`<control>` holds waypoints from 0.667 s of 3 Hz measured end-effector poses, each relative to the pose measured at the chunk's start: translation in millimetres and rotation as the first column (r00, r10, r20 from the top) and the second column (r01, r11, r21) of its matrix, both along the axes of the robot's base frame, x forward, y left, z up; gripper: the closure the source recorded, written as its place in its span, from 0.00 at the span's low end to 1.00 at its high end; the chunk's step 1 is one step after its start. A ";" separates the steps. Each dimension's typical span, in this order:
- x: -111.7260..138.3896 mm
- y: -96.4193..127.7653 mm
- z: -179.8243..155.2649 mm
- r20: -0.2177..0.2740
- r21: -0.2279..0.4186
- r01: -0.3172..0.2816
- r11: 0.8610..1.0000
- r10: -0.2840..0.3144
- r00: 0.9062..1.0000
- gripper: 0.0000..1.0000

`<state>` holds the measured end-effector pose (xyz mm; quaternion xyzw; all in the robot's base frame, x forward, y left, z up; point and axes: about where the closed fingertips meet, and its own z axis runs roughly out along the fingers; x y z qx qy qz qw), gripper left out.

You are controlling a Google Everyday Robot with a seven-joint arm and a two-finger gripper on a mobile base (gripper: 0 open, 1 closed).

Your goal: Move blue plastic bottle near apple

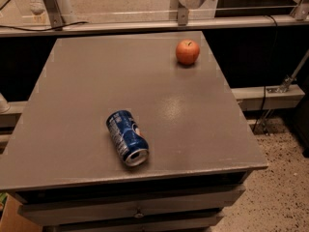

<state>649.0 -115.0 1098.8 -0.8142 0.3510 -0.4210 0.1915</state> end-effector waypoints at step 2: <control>6.5 -25.4 -6.7 -0.044 -0.009 0.014 1.000 -0.015 0.999 1.00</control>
Offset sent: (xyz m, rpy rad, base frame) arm 0.0210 -0.0646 -0.0205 -0.0231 0.1125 -0.0426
